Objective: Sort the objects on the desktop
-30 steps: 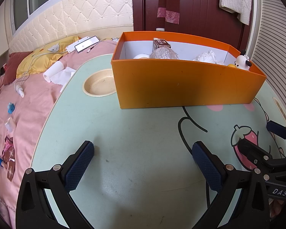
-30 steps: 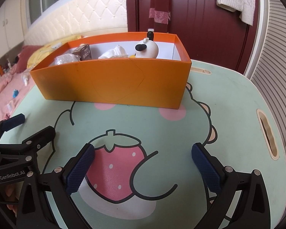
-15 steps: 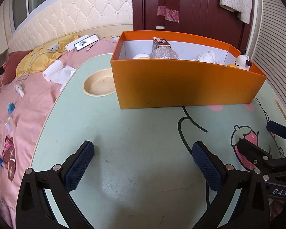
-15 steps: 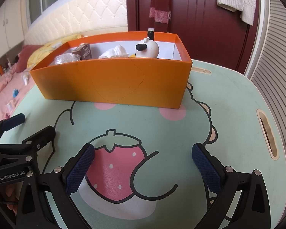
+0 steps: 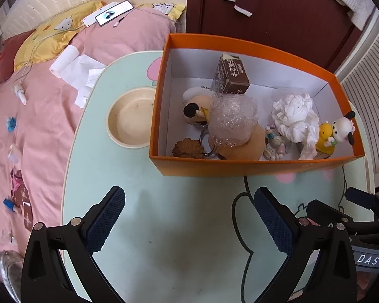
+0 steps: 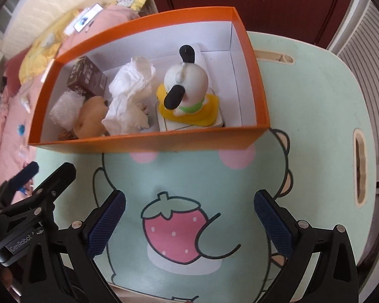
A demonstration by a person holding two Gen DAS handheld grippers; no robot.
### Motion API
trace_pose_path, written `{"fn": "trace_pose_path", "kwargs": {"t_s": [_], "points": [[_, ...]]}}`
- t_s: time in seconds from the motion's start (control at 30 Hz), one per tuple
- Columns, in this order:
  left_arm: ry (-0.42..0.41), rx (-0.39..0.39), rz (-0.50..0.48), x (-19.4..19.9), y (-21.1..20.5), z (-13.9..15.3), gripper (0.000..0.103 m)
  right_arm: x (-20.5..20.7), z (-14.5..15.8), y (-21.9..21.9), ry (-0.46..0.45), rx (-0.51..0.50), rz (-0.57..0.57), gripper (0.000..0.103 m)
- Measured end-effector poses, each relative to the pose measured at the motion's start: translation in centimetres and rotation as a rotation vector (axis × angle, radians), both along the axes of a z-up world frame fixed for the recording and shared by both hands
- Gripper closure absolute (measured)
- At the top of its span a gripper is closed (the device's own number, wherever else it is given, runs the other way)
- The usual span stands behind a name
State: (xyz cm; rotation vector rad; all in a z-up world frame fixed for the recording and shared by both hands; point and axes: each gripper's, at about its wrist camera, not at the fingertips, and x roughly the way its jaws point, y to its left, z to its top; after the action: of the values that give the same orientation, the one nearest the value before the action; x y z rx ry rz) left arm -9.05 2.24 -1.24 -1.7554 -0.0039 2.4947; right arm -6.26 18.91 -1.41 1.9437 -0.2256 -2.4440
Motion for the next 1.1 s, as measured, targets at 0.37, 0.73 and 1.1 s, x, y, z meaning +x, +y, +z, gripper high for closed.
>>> {"fn": "trace_pose_path", "kwargs": {"t_s": [0.37,0.73,1.1], "points": [[-0.071,-0.044,-0.022,0.5,0.7,-2.2,0.001,-0.2,-1.8,-0.7,-0.086,0.035,0.007,0.001],[-0.069,-0.065,-0.028,0.5,0.5,-2.2,0.001,0.0,-0.9,-1.6,-0.084,0.061,0.020,0.001],[-0.004,-0.061,-0.024,1.5,0.8,-2.3,0.001,0.5,0.2,-2.4,-0.057,0.069,0.020,0.001]]}}
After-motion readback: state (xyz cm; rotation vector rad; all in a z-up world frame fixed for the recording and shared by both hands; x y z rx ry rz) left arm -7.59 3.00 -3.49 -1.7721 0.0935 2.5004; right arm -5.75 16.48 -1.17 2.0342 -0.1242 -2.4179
